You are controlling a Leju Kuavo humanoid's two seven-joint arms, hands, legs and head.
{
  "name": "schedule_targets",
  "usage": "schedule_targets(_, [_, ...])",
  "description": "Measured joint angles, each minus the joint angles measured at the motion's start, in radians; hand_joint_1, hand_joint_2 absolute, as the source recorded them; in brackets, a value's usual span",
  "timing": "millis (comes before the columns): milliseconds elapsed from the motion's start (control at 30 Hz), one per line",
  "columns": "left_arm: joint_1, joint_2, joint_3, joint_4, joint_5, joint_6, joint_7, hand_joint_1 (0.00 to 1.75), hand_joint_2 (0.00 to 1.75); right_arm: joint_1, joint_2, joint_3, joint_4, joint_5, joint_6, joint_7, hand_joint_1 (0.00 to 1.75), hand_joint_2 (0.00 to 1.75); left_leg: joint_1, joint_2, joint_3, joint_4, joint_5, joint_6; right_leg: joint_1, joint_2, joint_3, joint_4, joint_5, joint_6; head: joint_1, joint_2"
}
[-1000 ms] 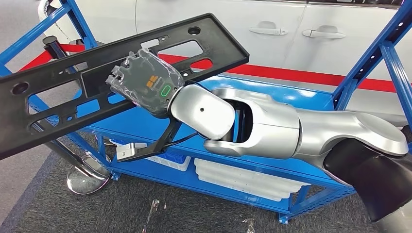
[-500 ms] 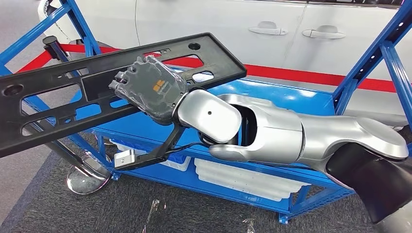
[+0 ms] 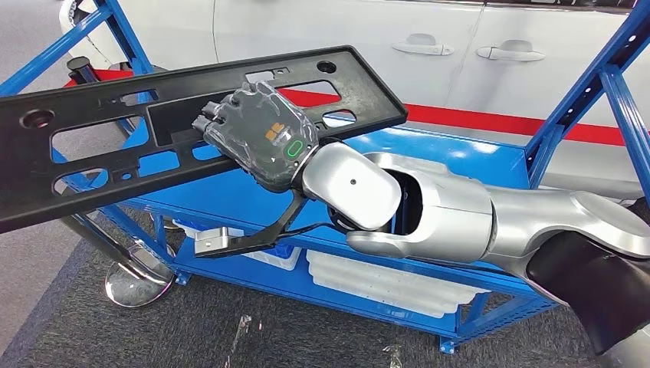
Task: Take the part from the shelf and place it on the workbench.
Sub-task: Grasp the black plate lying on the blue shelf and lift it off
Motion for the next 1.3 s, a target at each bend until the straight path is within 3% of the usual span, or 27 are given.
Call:
schedule_targets(433, [-0.001,0.000,-0.015,0.000,0.001,0.003,0.004,0.00,1.75,-0.041,0.004,0.004,-0.007,0.044,0.113,-0.016,1.75,1.75,0.000,0.000,-0.001,0.000,0.000,0.000,0.000,0.000,0.000,0.000,0.000,0.000,0.000,0.000])
schedule_targets(600, [-0.002,0.000,-0.015,0.000,0.002,0.002,0.009,0.00,1.75,-0.064,0.015,0.013,-0.008,0.054,0.131,-0.016,1.75,1.75,-0.002,0.000,-0.009,0.017,-0.008,0.020,-0.010,-0.001,0.001,-0.005,0.004,0.007,-0.001,0.000])
schedule_targets(667, [-0.003,0.000,-0.015,0.000,0.001,0.002,0.011,0.00,1.75,-0.066,0.021,0.014,-0.009,0.055,0.132,-0.014,1.75,1.75,-0.004,0.000,-0.013,0.022,-0.008,0.029,-0.011,-0.001,0.004,-0.012,0.008,0.015,-0.001,0.000])
schedule_targets(767, [-0.005,-0.001,-0.016,0.000,0.000,0.005,0.016,0.00,1.75,-0.070,0.026,0.015,-0.009,0.064,0.131,-0.008,1.75,1.75,-0.005,0.004,0.005,-0.017,0.015,0.054,-0.008,-0.007,0.011,-0.027,0.010,0.028,0.005,0.000])
schedule_targets(833, [-0.005,-0.003,-0.016,0.000,0.000,0.008,0.020,0.00,1.75,-0.074,0.026,0.016,-0.010,0.071,0.129,-0.004,1.75,1.75,-0.004,0.008,0.018,-0.042,0.029,0.066,-0.004,-0.013,-0.026,0.047,-0.030,0.023,0.012,0.000])
schedule_targets(900, [-0.005,-0.004,-0.016,0.000,-0.001,0.009,0.023,0.00,1.75,-0.075,0.026,0.020,-0.010,0.073,0.128,-0.002,1.75,1.75,-0.007,0.009,0.019,-0.043,0.029,0.072,0.003,-0.014,-0.092,0.176,-0.079,0.020,0.014,0.000])
schedule_targets(933, [-0.005,-0.005,-0.016,0.000,-0.001,0.009,0.024,0.00,1.75,-0.073,0.026,0.023,-0.010,0.074,0.128,-0.001,1.75,1.75,-0.008,0.009,0.019,-0.041,0.027,0.073,0.005,-0.014,-0.115,0.215,-0.083,0.021,0.014,0.000])
schedule_targets(967, [-0.005,-0.006,-0.016,0.000,-0.002,0.009,0.025,0.00,1.75,-0.071,0.025,0.026,-0.010,0.074,0.127,-0.001,1.75,1.75,-0.008,0.007,0.019,-0.038,0.023,0.072,0.006,-0.014,-0.120,0.217,-0.068,0.021,0.014,0.000])
schedule_targets(1000, [-0.005,-0.006,-0.016,0.000,-0.002,0.009,0.026,0.00,1.75,-0.070,0.025,0.027,-0.010,0.074,0.127,0.000,1.75,1.75,-0.008,0.004,0.020,-0.032,0.018,0.069,0.005,-0.014,-0.105,0.179,-0.038,0.021,0.015,0.000])
schedule_targets(1033, [-0.004,-0.007,-0.016,0.000,-0.003,0.009,0.027,0.00,1.75,-0.070,0.025,0.028,-0.010,0.074,0.127,0.000,1.75,1.75,-0.006,0.002,0.020,-0.023,0.010,0.062,0.004,-0.015,-0.077,0.115,-0.005,0.021,0.015,0.000])
schedule_targets(1100, [-0.005,-0.008,-0.017,0.000,-0.006,0.010,0.028,0.00,1.75,-0.070,0.026,0.029,-0.011,0.075,0.125,0.000,1.75,1.75,-0.008,-0.001,0.013,-0.003,-0.006,0.045,0.007,-0.013,-0.029,0.020,0.024,0.014,0.016,0.000])
schedule_targets(1200, [-0.006,-0.008,-0.018,0.000,-0.009,0.012,0.029,0.00,1.75,-0.069,0.027,0.029,-0.013,0.076,0.124,0.001,1.75,1.75,-0.011,-0.003,0.008,0.006,-0.014,0.029,0.013,-0.008,-0.027,0.011,0.014,-0.012,0.013,0.000])
schedule_targets(1300, [-0.007,-0.008,-0.019,0.000,-0.011,0.016,0.025,0.00,1.75,-0.069,0.026,0.029,-0.012,0.077,0.123,0.002,1.75,1.75,-0.007,0.004,-0.010,0.048,-0.043,0.027,0.016,-0.008,-0.024,0.013,0.009,-0.036,0.010,0.000])
